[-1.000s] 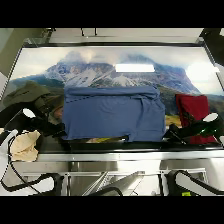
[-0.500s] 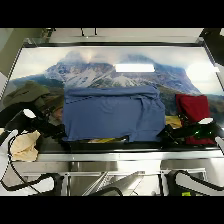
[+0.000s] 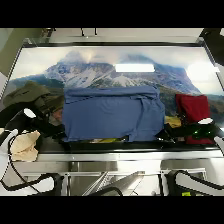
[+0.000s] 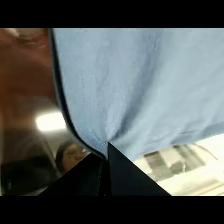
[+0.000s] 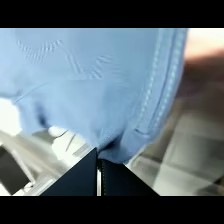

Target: Fold the shirts.

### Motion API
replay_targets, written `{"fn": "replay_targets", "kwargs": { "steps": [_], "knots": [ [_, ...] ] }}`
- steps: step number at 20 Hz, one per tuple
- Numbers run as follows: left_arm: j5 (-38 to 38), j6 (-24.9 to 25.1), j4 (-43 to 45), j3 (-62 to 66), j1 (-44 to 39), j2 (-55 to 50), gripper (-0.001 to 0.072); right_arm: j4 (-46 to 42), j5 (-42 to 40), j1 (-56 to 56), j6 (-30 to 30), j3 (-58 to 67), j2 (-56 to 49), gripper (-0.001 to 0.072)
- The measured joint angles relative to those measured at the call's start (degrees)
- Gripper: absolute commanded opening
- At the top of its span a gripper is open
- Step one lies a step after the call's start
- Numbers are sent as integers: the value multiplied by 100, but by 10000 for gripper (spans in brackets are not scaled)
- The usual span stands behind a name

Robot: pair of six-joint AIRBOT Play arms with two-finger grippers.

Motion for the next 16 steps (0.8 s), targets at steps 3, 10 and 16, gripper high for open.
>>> {"fn": "replay_targets", "kwargs": {
  "steps": [3, 10, 16],
  "knots": [
    [-485, -72, -31, 291, 199, 9, 11, 61, 295, -140, -120, 116, 181, 15],
    [-1150, -190, -160, 592, 881, 472, 11, 437, 544, -1012, -66, 396, 909, 16],
    [-1412, -243, -544, 1591, 516, 372, 11, 2028, 68, -273, -614, 1453, 535, 16]
  ]
}}
